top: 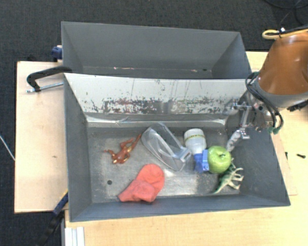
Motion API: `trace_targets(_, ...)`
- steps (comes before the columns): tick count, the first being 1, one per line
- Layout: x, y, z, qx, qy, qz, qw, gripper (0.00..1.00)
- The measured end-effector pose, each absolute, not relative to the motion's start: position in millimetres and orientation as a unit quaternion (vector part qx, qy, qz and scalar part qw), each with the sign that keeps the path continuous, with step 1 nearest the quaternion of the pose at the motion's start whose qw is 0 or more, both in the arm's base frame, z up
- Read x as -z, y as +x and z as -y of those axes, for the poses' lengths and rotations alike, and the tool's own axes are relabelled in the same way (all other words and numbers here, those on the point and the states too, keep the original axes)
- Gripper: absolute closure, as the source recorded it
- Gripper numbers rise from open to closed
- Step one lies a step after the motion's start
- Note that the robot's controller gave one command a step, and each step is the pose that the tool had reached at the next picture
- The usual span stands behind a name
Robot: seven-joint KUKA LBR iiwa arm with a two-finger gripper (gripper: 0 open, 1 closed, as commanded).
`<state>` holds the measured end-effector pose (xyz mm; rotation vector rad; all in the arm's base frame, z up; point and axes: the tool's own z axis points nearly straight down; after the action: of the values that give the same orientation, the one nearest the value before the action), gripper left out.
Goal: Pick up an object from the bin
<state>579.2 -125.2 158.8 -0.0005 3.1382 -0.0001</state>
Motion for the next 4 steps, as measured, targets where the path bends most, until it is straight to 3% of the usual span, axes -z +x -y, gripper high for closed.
trace_targets(1, -158.8, 579.2, 125.3, 0.000, 0.000, -1.000, 0.002, 0.00)
trace_targets(2, -115.3, 536.7, 141.9, 0.004, 0.009, -1.000, 0.006, 0.00)
trace_targets(3, -97.5, 524.1, 142.3, 0.002, 0.012, -1.000, 0.007, 0.00)
trace_targets(4, -74.0, 533.5, 127.2, 0.000, 0.173, -0.985, 0.002, 1.00)
